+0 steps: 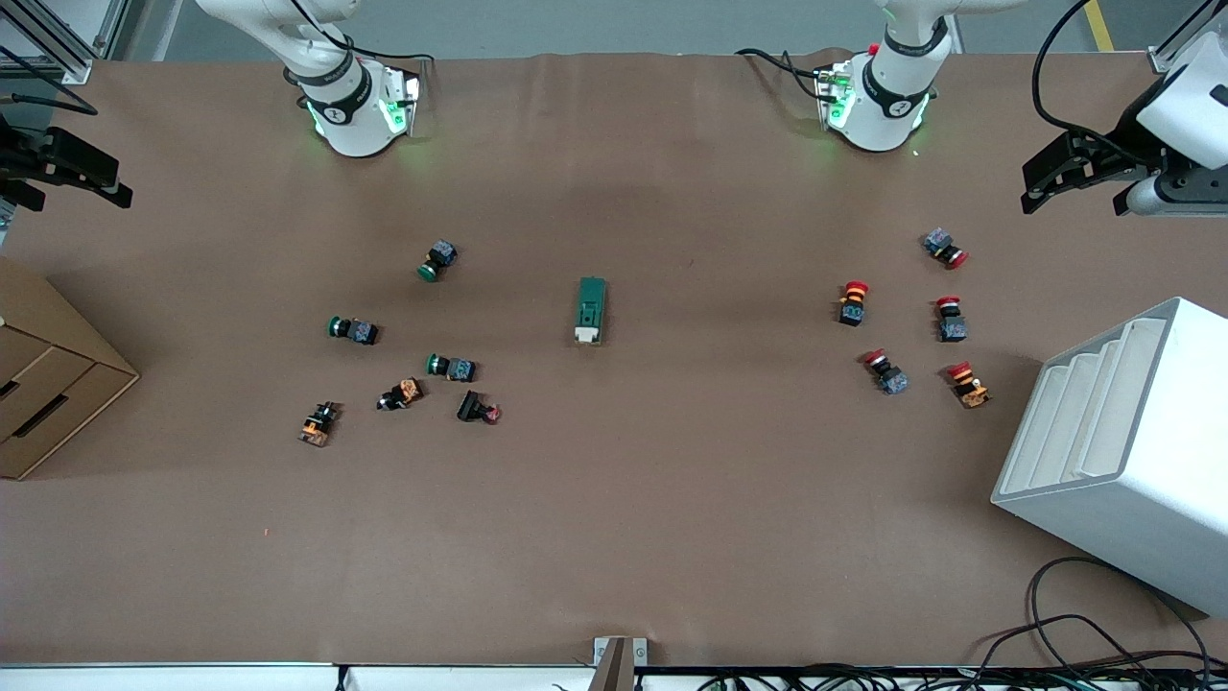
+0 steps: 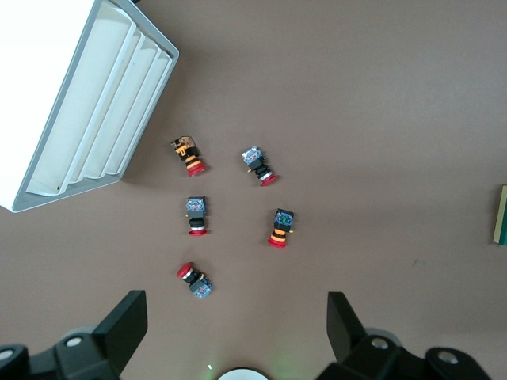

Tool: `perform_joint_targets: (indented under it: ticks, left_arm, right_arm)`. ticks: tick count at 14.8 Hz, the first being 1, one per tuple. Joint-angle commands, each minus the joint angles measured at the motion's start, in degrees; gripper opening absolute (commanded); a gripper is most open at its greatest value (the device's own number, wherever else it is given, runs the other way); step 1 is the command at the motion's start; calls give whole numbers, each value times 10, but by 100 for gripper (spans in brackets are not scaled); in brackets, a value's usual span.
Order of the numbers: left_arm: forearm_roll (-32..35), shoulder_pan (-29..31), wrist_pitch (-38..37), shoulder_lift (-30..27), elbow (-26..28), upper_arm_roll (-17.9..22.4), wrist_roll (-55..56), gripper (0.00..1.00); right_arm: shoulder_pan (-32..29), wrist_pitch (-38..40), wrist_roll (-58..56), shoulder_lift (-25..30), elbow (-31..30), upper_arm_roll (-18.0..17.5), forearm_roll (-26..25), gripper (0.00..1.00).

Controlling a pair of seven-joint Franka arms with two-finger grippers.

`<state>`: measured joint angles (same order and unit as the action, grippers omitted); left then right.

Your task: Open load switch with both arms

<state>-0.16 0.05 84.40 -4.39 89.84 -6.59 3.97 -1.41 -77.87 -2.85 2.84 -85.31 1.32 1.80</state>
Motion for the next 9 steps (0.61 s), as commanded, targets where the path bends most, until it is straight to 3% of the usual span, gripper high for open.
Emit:
perform_joint_targets:
  ticks: [1,5,7,9]
  left_arm:
    - [-5,1,-9,5,-16,-1,-10,100]
    - [-5,-8,-8,25,-37,-10,-11,100]
    - [-7,-15,-8,73,-80,-35,1,100]
    - [-2,-24,2,93,-82,-74,23,100]
  right_arm:
    - [2,-7,4,12,-10,2,1,100]
    - [6,-3,2,13,-10,0,-16,100]
    - [4,1,1,13,-11,0,-16,100]
    - [4,1,-4,13,-11,1,-16,100]
